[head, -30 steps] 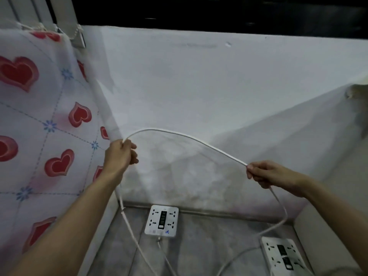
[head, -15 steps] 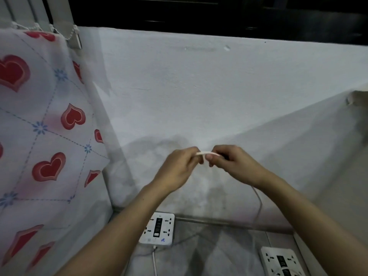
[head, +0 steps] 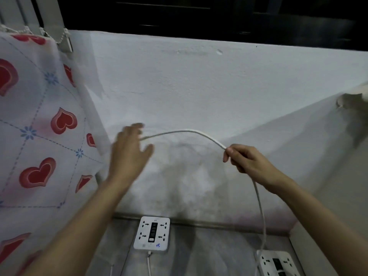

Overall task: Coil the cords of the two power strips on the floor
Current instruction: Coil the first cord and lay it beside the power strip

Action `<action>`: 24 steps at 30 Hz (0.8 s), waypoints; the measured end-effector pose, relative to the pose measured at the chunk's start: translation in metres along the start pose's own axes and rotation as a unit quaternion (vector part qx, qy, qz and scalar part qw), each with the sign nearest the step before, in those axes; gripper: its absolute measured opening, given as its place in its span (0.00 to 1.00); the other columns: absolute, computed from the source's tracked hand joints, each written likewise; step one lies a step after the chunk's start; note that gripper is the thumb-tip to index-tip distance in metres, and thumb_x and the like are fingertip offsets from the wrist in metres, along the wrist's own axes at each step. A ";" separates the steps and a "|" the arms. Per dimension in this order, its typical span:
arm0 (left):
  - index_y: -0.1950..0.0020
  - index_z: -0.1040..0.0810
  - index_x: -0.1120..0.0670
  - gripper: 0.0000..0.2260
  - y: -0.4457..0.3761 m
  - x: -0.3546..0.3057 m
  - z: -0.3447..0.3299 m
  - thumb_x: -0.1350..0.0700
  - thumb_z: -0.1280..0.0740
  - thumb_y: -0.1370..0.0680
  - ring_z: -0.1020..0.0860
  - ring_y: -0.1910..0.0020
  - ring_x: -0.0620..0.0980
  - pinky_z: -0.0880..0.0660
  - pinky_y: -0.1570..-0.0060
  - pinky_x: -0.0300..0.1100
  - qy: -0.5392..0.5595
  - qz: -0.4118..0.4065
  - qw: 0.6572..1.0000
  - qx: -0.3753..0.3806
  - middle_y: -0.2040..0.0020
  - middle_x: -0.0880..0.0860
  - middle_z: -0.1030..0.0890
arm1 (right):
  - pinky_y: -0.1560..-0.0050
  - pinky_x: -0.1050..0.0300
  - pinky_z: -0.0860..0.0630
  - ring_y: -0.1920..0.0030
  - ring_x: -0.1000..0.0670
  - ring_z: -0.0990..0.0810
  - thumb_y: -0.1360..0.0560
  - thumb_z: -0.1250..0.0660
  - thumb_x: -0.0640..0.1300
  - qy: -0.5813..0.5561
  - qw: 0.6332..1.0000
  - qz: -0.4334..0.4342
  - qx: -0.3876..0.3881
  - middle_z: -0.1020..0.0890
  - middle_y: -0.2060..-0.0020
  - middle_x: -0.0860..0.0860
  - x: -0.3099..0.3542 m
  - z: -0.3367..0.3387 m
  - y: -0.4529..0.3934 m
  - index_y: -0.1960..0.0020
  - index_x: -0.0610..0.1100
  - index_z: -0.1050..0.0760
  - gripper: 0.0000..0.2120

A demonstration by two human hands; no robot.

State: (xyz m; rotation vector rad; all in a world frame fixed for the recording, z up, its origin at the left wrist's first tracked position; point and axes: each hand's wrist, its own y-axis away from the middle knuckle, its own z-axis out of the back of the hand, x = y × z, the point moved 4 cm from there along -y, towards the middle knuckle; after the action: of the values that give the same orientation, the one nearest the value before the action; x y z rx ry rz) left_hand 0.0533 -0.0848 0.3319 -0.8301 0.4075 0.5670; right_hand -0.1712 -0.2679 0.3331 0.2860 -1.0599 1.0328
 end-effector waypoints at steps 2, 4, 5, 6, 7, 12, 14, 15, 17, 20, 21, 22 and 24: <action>0.37 0.28 0.53 0.20 0.018 -0.042 -0.025 0.52 0.30 0.27 0.24 0.47 0.54 0.26 0.46 0.50 -0.002 -0.124 0.989 0.083 0.47 0.52 0.22 | 0.72 0.65 0.38 0.73 0.55 0.37 0.20 0.42 0.46 0.021 0.999 0.044 0.000 0.34 0.73 0.54 0.021 -0.017 -0.004 0.61 0.42 0.24 0.15; 0.46 0.26 0.53 0.09 0.028 -0.070 -0.033 0.52 0.35 0.23 0.24 0.55 0.52 0.27 0.56 0.48 -0.028 -0.186 0.979 0.074 0.55 0.50 0.23 | 0.72 0.65 0.39 0.73 0.55 0.37 0.20 0.41 0.46 0.024 0.998 0.062 0.007 0.34 0.75 0.56 0.034 -0.030 -0.005 0.62 0.43 0.24 0.15; 0.50 0.25 0.55 0.06 0.025 -0.072 -0.031 0.53 0.37 0.21 0.24 0.58 0.52 0.30 0.59 0.47 -0.014 -0.187 0.981 0.054 0.59 0.50 0.23 | 0.72 0.65 0.39 0.73 0.55 0.38 0.20 0.41 0.46 0.015 0.998 0.058 0.016 0.35 0.74 0.56 0.036 -0.033 -0.006 0.61 0.42 0.24 0.15; 0.53 0.24 0.56 0.06 0.021 -0.071 -0.025 0.55 0.38 0.21 0.25 0.62 0.51 0.33 0.62 0.45 0.009 -0.169 0.985 0.034 0.63 0.49 0.24 | 0.72 0.65 0.39 0.73 0.55 0.38 0.20 0.41 0.46 -0.005 0.998 0.048 0.030 0.35 0.74 0.55 0.034 -0.034 -0.005 0.60 0.40 0.24 0.15; 0.55 0.23 0.56 0.07 0.016 -0.063 -0.019 0.57 0.38 0.20 0.26 0.67 0.48 0.36 0.64 0.43 0.037 -0.143 0.989 0.014 0.68 0.47 0.27 | 0.72 0.64 0.39 0.73 0.54 0.39 0.20 0.42 0.47 -0.032 0.998 0.033 0.051 0.36 0.73 0.54 0.031 -0.033 -0.004 0.58 0.38 0.24 0.16; 0.54 0.22 0.55 0.11 -0.010 0.006 0.028 0.56 0.44 0.18 0.26 0.71 0.51 0.31 0.68 0.41 0.136 0.102 0.979 -0.111 0.68 0.48 0.26 | 0.70 0.61 0.39 0.73 0.53 0.41 0.21 0.43 0.52 -0.090 0.979 -0.087 0.158 0.40 0.74 0.53 -0.017 -0.016 0.009 0.59 0.38 0.27 0.18; 0.51 0.21 0.60 0.13 -0.011 0.042 0.038 0.57 0.44 0.19 0.23 0.67 0.55 0.26 0.66 0.42 0.187 0.205 0.952 -0.132 0.66 0.53 0.25 | 0.70 0.62 0.39 0.72 0.53 0.42 0.22 0.42 0.53 -0.090 0.976 -0.127 0.155 0.41 0.73 0.54 -0.038 -0.004 0.016 0.59 0.38 0.28 0.18; 0.51 0.21 0.62 0.13 -0.010 0.057 0.040 0.58 0.44 0.19 0.22 0.64 0.57 0.24 0.62 0.44 0.205 0.233 0.943 -0.122 0.65 0.55 0.24 | 0.70 0.62 0.40 0.72 0.53 0.43 0.23 0.42 0.53 -0.092 0.975 -0.139 0.145 0.41 0.73 0.54 -0.045 0.001 0.019 0.59 0.38 0.28 0.18; 0.47 0.22 0.63 0.12 -0.007 0.074 0.034 0.58 0.42 0.20 0.22 0.57 0.57 0.25 0.53 0.49 0.118 0.233 0.964 -0.052 0.58 0.60 0.20 | 0.70 0.60 0.44 0.71 0.53 0.44 0.24 0.41 0.55 -0.077 0.979 -0.150 0.115 0.40 0.73 0.54 -0.054 0.008 0.022 0.59 0.39 0.27 0.19; 0.33 0.29 0.61 0.19 0.002 0.053 0.015 0.58 0.33 0.23 0.25 0.44 0.58 0.29 0.43 0.51 -0.068 0.111 0.990 0.050 0.39 0.62 0.24 | 0.70 0.60 0.44 0.71 0.53 0.43 0.24 0.42 0.54 -0.042 0.989 -0.118 0.082 0.38 0.75 0.55 -0.041 0.006 0.017 0.61 0.39 0.27 0.19; 0.30 0.32 0.58 0.24 0.007 0.038 0.005 0.58 0.31 0.24 0.26 0.39 0.58 0.31 0.38 0.49 -0.071 0.043 0.994 0.076 0.35 0.61 0.25 | 0.71 0.61 0.44 0.72 0.53 0.42 0.23 0.42 0.52 -0.042 0.992 -0.094 0.075 0.37 0.75 0.56 -0.029 0.001 0.014 0.62 0.39 0.27 0.18; 0.28 0.33 0.56 0.26 0.015 0.015 -0.007 0.57 0.30 0.25 0.27 0.36 0.57 0.34 0.36 0.46 -0.058 -0.030 0.992 0.108 0.34 0.58 0.26 | 0.72 0.63 0.42 0.72 0.54 0.40 0.22 0.41 0.51 -0.039 0.995 -0.063 0.068 0.36 0.76 0.57 -0.014 -0.007 0.009 0.63 0.40 0.26 0.17; 0.30 0.33 0.48 0.23 0.036 -0.027 -0.034 0.51 0.32 0.24 0.22 0.43 0.48 0.29 0.42 0.40 -0.026 -0.138 0.968 0.207 0.39 0.49 0.22 | 0.73 0.66 0.39 0.74 0.56 0.37 0.21 0.40 0.47 0.004 0.998 0.006 0.061 0.34 0.76 0.56 0.016 -0.028 0.001 0.64 0.41 0.24 0.16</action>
State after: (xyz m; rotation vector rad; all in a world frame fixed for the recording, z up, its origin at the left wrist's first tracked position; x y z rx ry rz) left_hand 0.0058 -0.1006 0.3054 -0.4563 0.3386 0.2298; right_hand -0.1545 -0.2407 0.3323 0.3744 -0.9941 1.1096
